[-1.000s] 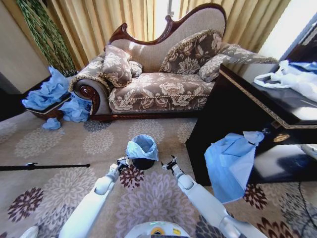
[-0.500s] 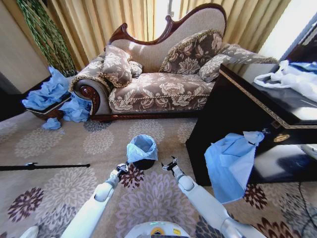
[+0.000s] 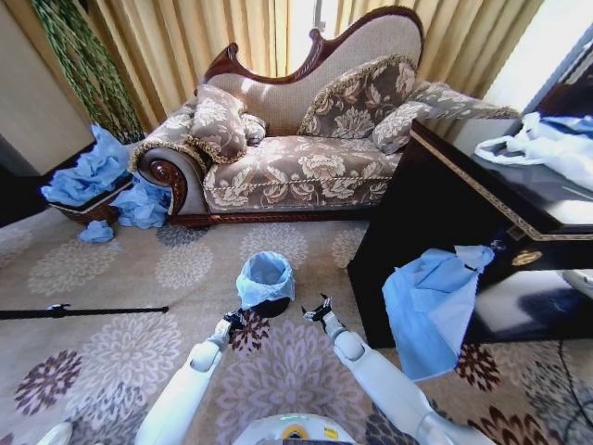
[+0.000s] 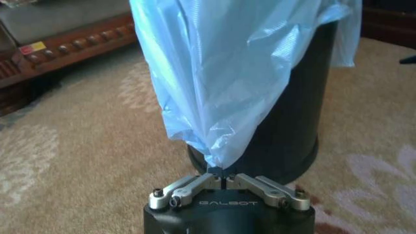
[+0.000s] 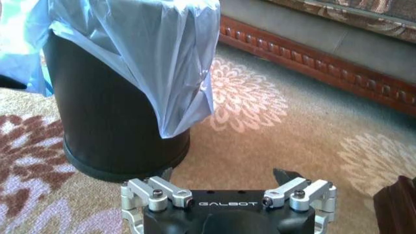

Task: Place a garbage bag over the trash bin.

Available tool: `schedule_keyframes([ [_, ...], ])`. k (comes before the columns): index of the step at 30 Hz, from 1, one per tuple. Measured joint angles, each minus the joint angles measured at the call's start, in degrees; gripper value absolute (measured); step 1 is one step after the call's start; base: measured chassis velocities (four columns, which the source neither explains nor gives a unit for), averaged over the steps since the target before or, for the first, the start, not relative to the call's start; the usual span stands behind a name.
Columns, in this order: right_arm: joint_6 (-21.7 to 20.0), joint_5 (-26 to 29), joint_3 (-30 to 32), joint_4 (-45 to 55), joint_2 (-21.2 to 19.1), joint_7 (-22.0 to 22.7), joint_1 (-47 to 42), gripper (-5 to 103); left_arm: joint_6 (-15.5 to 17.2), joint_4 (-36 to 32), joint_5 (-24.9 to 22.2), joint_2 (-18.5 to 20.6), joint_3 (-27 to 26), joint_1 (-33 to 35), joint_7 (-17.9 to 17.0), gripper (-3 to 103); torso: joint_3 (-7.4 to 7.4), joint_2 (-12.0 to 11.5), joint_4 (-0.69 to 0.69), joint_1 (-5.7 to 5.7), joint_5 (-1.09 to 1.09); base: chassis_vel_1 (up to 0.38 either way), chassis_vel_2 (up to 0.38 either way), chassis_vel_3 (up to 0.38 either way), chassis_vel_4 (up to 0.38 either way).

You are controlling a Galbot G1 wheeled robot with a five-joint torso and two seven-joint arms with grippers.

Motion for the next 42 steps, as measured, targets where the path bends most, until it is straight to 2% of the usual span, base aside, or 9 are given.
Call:
schedule_keyframes([
  [10, -0.49, 0.67, -0.27, 1.11, -0.08, 0.50, 0.10, 100, 1.91, -0.68, 2.10, 0.49, -0.55, 0.87, 2.18, 0, 0.00, 0.00, 0.00, 0.00, 0.00, 0.000, 0.000, 0.000, 0.000],
  [17, -1.71, 2.55, -0.25, 4.13, -1.24, 1.78, -0.41, 100, 3.21, -6.21, -1.30, 0.99, -0.79, 3.66, -1.77, -1, 0.00, 0.00, 0.01, 0.00, 0.00, 0.000, 0.000, 0.000, 0.000],
  [22, -2.99, 5.01, -0.20, 9.51, -4.38, 2.49, -3.24, 100, 3.08, -14.18, -5.55, 2.40, -1.79, 8.41, -2.52, 26, 0.00, 0.00, 0.00, 0.00, 0.00, 0.000, 0.000, 0.000, 0.000],
  [24, -3.10, 5.24, -0.13, 10.12, -4.70, 2.62, -3.72, 100, 3.01, -15.03, -5.82, 2.59, -1.97, 9.07, -2.48, 26, -0.01, 0.00, 0.00, 0.00, 0.00, 0.000, 0.000, 0.000, 0.000],
  [29, -3.57, 6.41, 1.05, 15.18, -7.05, 3.14, -7.46, 100, 1.68, -18.60, -6.27, 3.32, -3.92, 13.09, -1.62, 42, -0.01, 0.00, 0.00, 0.00, 0.01, 0.000, 0.000, 0.000, 0.000],
  [31, -3.88, 7.09, 2.22, 18.96, -8.53, 3.18, -9.43, 100, 1.20, -20.30, -6.65, 3.38, -5.37, 15.00, -1.50, 58, 0.00, 0.00, 0.00, 0.00, 0.01, 0.000, 0.000, 0.000, 0.000],
  [33, -4.17, 7.51, 2.64, 20.19, -8.98, 3.29, -9.89, 100, 1.20, -20.89, -7.02, 3.36, -5.84, 15.49, -1.50, 58, 0.00, 0.00, 0.00, 0.00, 0.01, 0.000, 0.000, 0.000, 0.000],
  [37, -6.37, 11.28, 4.77, 27.11, -11.07, 4.42, -11.17, 100, 4.54, -27.24, -12.69, 3.26, -8.78, 18.79, -1.85, 80, 0.00, 0.00, 0.00, 0.00, 0.00, 0.000, 0.000, 0.000, 0.000],
  [42, -9.78, 16.78, 5.65, 32.68, -12.43, 5.41, -10.32, 100, 10.05, -34.92, -20.16, 3.26, -10.95, 21.02, -3.96, 90, 0.00, 0.00, -0.01, 0.00, 0.01, 0.000, 0.000, 0.000, 0.000],
])
